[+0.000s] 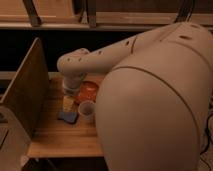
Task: Wipe the white sponge on the table
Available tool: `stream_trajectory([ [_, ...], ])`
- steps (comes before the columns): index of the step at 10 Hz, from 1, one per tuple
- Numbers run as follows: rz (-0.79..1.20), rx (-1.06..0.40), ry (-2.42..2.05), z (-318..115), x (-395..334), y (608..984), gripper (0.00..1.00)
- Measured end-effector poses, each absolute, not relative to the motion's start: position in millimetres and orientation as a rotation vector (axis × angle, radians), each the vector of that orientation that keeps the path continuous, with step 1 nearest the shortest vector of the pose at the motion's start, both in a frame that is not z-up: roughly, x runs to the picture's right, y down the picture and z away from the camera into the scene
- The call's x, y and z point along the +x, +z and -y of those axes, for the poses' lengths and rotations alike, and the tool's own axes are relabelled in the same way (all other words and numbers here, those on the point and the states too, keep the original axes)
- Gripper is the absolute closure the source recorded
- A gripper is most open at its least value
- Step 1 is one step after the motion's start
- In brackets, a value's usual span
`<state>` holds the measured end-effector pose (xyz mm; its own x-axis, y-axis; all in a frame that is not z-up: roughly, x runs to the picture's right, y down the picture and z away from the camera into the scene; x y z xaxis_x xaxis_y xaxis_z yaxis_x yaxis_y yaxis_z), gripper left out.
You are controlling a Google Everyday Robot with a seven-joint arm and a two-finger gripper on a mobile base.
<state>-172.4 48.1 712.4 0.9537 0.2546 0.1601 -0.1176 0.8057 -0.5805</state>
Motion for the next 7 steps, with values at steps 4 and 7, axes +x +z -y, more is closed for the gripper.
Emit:
stream_trajectory([
  [4,0.272,-0.725,0.119,-92.9,-201.5,721.0,0.20],
  [7,0.288,-0.774,0.062,-113.7,-224.9,752.8,0.20],
])
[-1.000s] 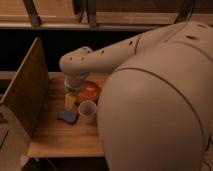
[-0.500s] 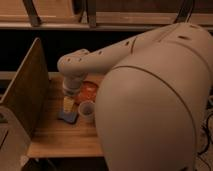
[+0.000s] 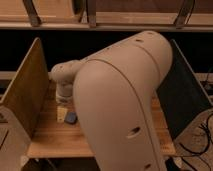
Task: Wipe the white sponge on the table
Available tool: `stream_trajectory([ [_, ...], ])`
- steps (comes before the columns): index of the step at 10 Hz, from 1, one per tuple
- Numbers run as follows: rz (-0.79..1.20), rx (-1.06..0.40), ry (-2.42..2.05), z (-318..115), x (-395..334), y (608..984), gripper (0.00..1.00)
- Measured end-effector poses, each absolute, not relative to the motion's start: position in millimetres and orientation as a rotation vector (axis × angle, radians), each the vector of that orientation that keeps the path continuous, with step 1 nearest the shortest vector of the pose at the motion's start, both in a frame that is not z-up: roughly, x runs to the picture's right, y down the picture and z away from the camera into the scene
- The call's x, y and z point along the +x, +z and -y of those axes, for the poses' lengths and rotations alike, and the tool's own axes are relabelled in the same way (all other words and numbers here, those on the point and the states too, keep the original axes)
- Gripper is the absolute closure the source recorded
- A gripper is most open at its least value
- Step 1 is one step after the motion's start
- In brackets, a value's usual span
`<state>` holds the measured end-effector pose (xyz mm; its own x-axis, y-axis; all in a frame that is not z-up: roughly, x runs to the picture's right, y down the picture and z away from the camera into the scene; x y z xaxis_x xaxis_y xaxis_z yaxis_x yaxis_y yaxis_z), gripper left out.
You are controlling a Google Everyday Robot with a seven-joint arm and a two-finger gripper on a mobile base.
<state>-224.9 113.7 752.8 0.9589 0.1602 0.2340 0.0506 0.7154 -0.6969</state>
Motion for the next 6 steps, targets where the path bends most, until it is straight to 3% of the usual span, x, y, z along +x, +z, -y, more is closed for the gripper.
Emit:
stream_trajectory([
  [4,0.195,-0.747,-0.045,-122.9,-236.1,810.5,0.20],
  [6,0.178,-0.735,-0.064,-123.1,-238.2,817.8,0.20],
])
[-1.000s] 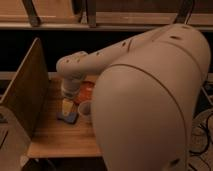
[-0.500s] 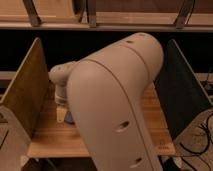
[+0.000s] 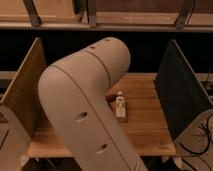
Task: Wipe the white sponge on the table
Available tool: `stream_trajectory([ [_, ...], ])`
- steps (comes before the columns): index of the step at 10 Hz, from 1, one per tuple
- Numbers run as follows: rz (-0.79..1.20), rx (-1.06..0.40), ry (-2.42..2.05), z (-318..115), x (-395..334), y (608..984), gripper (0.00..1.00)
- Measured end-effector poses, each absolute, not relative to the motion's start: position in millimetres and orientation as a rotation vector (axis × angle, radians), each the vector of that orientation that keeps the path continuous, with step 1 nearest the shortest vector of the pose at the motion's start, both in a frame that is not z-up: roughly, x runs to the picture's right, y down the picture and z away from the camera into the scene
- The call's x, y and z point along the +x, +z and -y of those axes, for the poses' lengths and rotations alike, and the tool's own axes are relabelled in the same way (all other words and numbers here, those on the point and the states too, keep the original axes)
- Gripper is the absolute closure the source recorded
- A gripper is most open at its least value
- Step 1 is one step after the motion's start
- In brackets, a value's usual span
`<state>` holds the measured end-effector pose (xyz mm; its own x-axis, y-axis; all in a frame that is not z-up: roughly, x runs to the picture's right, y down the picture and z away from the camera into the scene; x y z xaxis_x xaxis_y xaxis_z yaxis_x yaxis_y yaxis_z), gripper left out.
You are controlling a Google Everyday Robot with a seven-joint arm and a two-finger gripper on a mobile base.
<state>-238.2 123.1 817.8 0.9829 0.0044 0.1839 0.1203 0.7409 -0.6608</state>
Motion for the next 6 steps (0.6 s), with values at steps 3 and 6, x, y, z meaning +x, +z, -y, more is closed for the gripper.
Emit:
stream_trajectory([
  [3,0.176,-0.738,-0.062,-123.2,-237.8,817.9,0.20],
  [6,0.172,-0.762,-0.062,-133.5,-240.9,830.2,0.20],
])
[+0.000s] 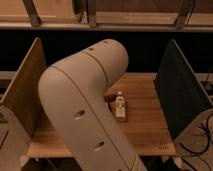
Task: Wipe the white sponge on the table
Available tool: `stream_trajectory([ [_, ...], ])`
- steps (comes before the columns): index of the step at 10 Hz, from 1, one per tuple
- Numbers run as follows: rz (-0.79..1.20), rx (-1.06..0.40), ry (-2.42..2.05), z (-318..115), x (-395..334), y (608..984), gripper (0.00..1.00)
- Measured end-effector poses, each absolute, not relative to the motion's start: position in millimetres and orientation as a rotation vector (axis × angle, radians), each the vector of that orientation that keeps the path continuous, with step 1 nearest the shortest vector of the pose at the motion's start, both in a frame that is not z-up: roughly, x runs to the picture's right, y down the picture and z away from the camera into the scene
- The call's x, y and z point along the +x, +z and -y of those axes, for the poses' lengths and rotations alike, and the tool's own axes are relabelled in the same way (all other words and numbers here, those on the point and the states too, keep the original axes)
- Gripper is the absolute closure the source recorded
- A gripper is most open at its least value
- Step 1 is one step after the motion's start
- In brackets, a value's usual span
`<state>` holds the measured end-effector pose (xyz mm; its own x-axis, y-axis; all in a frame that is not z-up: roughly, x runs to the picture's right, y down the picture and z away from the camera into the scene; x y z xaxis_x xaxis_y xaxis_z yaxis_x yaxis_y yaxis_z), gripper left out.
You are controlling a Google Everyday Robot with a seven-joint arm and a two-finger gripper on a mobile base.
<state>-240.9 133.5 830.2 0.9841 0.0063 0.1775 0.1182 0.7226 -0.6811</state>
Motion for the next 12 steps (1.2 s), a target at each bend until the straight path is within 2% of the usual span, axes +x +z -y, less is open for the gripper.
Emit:
stream_trajectory([
  [12,0.077,-0.817,-0.016,-154.8,-242.8,880.1,0.21],
])
